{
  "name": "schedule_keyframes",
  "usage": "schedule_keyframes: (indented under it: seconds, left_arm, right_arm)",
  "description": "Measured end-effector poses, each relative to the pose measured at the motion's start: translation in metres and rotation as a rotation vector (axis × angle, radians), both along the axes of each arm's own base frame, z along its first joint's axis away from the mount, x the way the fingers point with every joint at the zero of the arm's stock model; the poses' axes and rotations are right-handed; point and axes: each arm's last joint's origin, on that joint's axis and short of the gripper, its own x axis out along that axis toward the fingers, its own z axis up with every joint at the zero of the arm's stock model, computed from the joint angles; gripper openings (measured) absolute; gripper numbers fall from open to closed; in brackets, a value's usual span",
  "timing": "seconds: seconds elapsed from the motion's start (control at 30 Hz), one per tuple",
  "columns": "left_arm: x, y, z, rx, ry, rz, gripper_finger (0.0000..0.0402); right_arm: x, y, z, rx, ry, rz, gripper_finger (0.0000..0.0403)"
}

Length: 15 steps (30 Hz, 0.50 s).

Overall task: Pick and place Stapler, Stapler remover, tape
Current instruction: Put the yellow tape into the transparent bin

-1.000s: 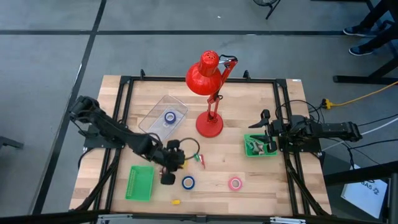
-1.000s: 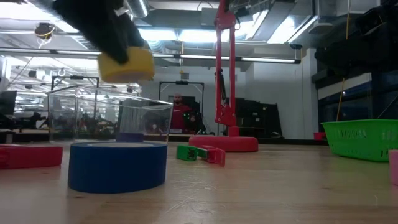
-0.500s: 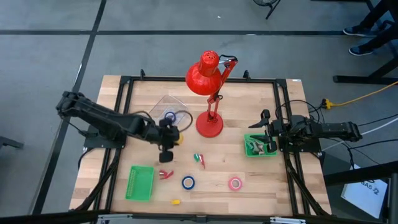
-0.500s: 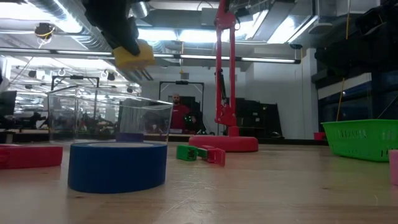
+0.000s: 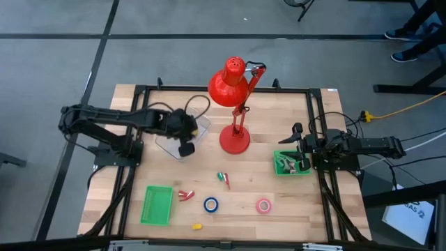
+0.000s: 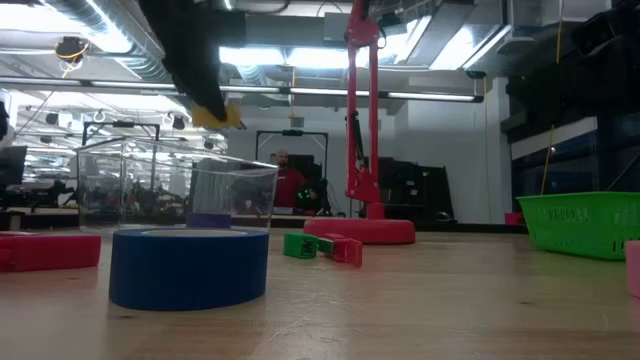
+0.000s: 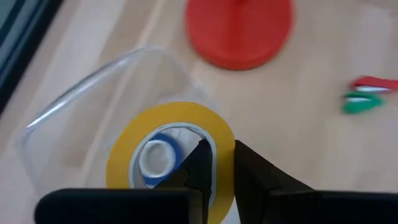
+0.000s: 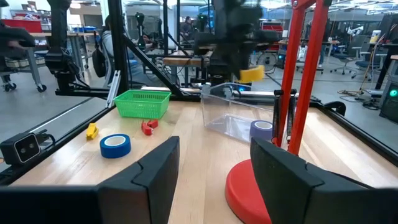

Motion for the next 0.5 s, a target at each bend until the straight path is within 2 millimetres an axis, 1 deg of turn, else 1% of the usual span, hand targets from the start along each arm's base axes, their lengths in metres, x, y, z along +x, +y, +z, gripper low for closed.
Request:
schedule_keyframes:
  seconds: [0.17,0.3,0.4,0.5]
  left_arm:
    - [-0.008,0.023,-0.015,0.005,0.059,0.062,0.0042]
    - [-0.009,0.032,-0.028,-0.041,0.039,0.068,0.0038]
    - [-0.009,0.035,-0.035,-0.016,0.034,0.002,0.0042]
    - [-0.009,0.038,-0.044,0.055,0.102,-0.11,0.0048]
  right_arm:
    - [0.0,0.0,0.0,0.0,0.0,0.0,0.0199]
    - [0.0,0.0,0.0,0.0,0.0,-0.001,0.0199]
    - [0.0,0.0,0.0,0.0,0.0,-0.001,0.0199]
    - [0.0,0.0,0.0,0.0,0.0,-0.001,0.0199]
